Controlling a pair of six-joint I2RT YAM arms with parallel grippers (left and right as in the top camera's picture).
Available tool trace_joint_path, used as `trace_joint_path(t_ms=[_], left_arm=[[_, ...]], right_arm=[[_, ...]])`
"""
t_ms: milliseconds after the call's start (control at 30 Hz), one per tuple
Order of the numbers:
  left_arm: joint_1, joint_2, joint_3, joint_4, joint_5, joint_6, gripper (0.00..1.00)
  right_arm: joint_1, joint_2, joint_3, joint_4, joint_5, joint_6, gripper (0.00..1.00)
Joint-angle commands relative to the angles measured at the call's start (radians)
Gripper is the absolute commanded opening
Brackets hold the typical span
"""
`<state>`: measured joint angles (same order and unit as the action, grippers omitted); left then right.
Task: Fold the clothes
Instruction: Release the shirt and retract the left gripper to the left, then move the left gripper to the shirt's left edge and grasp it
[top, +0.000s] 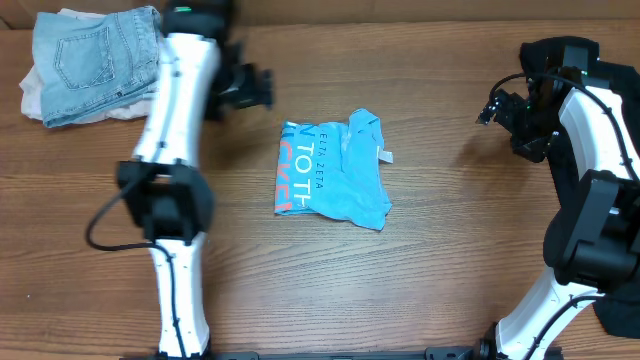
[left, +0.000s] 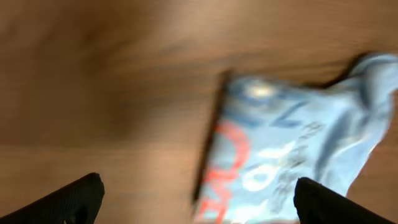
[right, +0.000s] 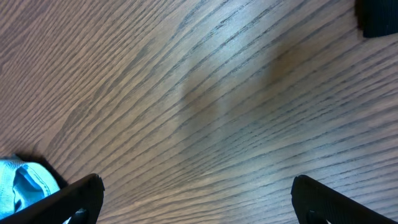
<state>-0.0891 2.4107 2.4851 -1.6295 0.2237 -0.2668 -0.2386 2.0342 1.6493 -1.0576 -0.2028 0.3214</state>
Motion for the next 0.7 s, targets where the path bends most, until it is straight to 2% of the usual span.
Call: trace_joint_path(t_ms=[0,233,333,400,667], left_arm=[[0.061,0.004,-0.074,-0.035,0.216,0.130,1.00],[0.048,-0.005,-0.105,-0.039,0.192,0.166,1.00],[0.029,-0.041,-0.105,-0.046,0.048,0.091,1.00],[0.023,-0.078,-0.105,-0.061,-0.039,0.048,1.00],[-0.004,-0.314,-0.170,-0.060,-0.098,0.037,1.00]], right_arm=[[0.003,-0.029,0.020,0.006,0.000,0.008,1.00],[0.003,-0.029,0.020,0.006,0.000,0.008,1.00],[0.003,-0.029,0.020,0.006,0.000,0.008,1.00],[0.003,-0.029,0.020,0.006,0.000,0.008,1.00],[0.003,-0.029,0.020,0.006,0.000,0.008,1.00]])
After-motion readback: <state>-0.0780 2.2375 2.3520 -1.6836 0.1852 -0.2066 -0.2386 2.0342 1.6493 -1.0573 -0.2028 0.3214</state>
